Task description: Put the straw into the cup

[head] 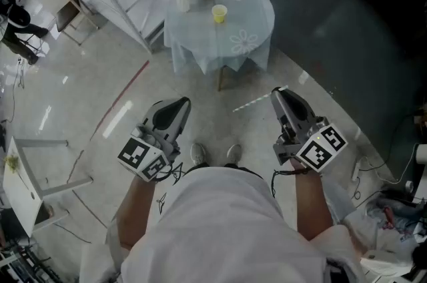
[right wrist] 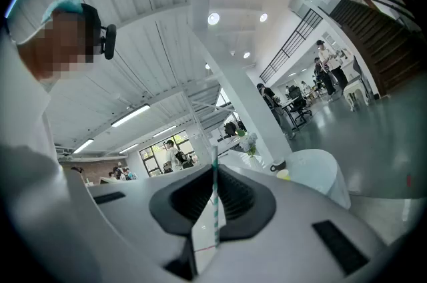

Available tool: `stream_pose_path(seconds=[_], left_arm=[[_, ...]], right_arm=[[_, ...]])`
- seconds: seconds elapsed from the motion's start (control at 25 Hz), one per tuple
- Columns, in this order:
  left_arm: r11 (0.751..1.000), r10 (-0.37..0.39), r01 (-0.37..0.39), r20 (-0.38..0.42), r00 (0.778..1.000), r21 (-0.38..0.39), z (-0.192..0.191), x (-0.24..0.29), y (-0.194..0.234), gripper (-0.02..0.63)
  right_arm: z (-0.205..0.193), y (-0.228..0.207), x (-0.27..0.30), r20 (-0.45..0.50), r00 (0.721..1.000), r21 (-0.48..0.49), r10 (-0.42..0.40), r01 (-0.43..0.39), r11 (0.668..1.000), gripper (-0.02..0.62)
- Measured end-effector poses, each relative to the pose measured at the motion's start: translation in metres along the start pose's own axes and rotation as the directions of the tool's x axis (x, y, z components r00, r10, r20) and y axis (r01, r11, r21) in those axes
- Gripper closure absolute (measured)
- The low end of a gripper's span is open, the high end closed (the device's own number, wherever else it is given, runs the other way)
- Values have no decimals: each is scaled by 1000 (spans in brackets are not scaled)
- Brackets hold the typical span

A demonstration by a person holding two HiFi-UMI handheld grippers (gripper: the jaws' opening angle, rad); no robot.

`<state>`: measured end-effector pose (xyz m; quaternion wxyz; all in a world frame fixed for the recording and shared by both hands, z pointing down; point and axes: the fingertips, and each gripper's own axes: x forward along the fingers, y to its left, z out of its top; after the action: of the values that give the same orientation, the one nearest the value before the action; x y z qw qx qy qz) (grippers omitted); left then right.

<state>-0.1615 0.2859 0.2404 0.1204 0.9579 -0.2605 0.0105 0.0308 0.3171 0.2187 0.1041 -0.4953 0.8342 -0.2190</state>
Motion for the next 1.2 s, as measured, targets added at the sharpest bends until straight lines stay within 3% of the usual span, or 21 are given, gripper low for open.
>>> stream_pose_path(seconds=[0.64, 1.2], left_arm=[[1000, 10, -10, -12, 1000, -11, -5, 12, -2, 586], [999, 46, -46, -11, 999, -4, -13, 44, -31, 586]], right_arm=[[-3, -15, 0, -9, 1000, 16, 0, 1, 1000, 557], [2, -48, -18, -37, 998, 32, 52, -51, 998, 557]])
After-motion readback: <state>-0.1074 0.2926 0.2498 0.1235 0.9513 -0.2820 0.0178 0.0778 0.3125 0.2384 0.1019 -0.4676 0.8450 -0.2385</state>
